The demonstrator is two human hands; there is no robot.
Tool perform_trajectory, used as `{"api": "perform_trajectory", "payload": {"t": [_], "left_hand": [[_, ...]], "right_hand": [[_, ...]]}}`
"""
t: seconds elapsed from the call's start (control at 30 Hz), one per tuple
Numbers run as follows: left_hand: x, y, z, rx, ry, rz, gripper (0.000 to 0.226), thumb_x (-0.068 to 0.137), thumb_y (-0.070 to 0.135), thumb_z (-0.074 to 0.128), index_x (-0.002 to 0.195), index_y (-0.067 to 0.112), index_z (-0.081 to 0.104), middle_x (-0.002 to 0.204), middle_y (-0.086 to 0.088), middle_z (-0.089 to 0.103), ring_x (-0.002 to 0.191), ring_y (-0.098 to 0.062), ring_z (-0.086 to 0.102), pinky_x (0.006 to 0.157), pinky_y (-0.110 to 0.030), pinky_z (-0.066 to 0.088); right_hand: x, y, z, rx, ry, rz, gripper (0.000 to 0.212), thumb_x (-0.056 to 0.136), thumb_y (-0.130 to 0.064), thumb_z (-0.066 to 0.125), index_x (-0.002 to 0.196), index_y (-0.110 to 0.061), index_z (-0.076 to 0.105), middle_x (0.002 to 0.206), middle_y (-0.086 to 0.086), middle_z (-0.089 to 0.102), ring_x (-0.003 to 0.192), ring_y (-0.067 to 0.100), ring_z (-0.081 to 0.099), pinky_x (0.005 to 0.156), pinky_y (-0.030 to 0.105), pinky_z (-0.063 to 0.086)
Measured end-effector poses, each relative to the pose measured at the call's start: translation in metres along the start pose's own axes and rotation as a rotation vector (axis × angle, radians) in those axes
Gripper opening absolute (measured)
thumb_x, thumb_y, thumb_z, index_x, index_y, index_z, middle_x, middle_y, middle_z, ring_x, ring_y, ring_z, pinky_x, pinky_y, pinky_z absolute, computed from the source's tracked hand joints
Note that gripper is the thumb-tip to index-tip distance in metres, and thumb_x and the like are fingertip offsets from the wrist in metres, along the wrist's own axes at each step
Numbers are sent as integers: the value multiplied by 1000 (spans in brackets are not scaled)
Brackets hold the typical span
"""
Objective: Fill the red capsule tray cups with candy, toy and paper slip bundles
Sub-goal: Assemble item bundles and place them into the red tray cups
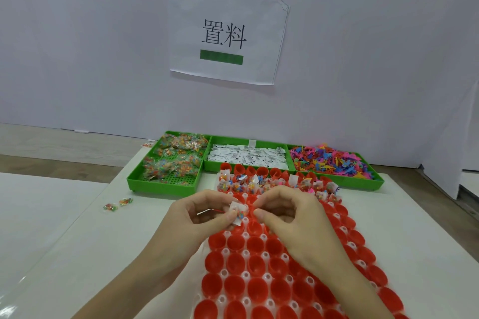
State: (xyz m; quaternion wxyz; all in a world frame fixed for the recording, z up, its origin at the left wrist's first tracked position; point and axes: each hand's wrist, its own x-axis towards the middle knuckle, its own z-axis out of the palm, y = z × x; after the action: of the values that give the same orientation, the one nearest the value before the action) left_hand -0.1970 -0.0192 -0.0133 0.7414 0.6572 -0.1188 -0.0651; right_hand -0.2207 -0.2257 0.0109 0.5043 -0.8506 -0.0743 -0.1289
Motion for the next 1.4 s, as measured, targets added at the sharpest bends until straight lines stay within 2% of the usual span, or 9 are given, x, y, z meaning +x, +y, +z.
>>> {"api": "perform_trajectory", "payload": {"t": [0.1, 0.33, 0.47, 0.57, 0.67, 0.9, 1.03, 1.17, 1.4], "left_hand": [[-3, -1, 5, 9, -1, 15, 24, 76, 17, 85, 99, 15, 79, 99, -11, 76, 91, -24, 74, 80, -22, 59], [-8, -3, 13, 81, 13, 73, 19, 78, 12, 87, 94, 18, 77, 94, -8, 77, 87, -24, 76, 81, -26, 59], [-9, -1, 12, 114, 70, 120, 17, 77, 13, 87, 89, 17, 76, 92, -6, 78, 83, -22, 76, 76, -24, 59], [-9, 1, 11, 127, 80, 162, 14, 78, 10, 87, 84, 15, 76, 87, -6, 78, 82, -21, 77, 72, -20, 57], [-8, 3, 14, 185, 77, 185, 13, 78, 4, 86, 83, 13, 77, 84, -5, 78, 82, -19, 77, 72, -21, 59], [6, 20, 15, 277, -1, 187, 10, 78, 16, 88, 83, 17, 79, 85, 0, 79, 81, -17, 77, 76, -26, 62], [28, 31, 4, 446, -139, 248, 12, 80, 8, 85, 88, 11, 77, 85, -1, 78, 82, -15, 76, 80, -31, 62], [38, 27, -6, 495, -182, 265, 20, 81, 10, 86, 98, 18, 77, 86, -1, 78, 83, -15, 75, 83, -34, 61], [44, 15, -19, 532, 20, 437, 15, 81, 11, 85, 95, 15, 80, 85, 7, 78, 82, -11, 76, 79, -26, 61]], "right_hand": [[-6, 2, 5, 89, 12, 31, 14, 84, -14, 82, 89, -26, 77, 86, -7, 77, 82, 9, 73, 78, 28, 60], [-18, 4, 8, 209, 6, 27, 17, 88, -15, 78, 91, -31, 81, 84, -8, 78, 79, 9, 75, 75, 17, 57], [-20, 1, 7, 278, -42, 46, 17, 91, -17, 75, 97, -31, 82, 88, -9, 79, 85, 7, 76, 82, 15, 56], [-19, 0, 9, 317, -78, 40, 17, 86, -16, 80, 98, -26, 82, 95, -7, 80, 93, 8, 76, 87, 17, 56], [-17, 2, 13, 278, 1, 9, 14, 85, -15, 81, 94, -26, 82, 92, -5, 80, 91, 10, 76, 86, 22, 58], [-16, 5, 11, 280, 97, -51, 19, 86, -16, 80, 92, -34, 81, 90, -8, 79, 88, 9, 76, 81, 18, 58], [-12, 5, 12, 256, 95, -71, 14, 87, -18, 79, 93, -30, 81, 90, -7, 79, 89, 9, 75, 82, 20, 58], [-3, 7, 15, 202, 60, -49, 10, 87, -21, 79, 95, -26, 81, 89, -9, 79, 89, 7, 75, 83, 22, 59], [35, -6, 19, 118, -34, -79, 10, 86, -21, 81, 96, -22, 80, 89, -9, 79, 86, 5, 75, 82, 22, 59]]}}
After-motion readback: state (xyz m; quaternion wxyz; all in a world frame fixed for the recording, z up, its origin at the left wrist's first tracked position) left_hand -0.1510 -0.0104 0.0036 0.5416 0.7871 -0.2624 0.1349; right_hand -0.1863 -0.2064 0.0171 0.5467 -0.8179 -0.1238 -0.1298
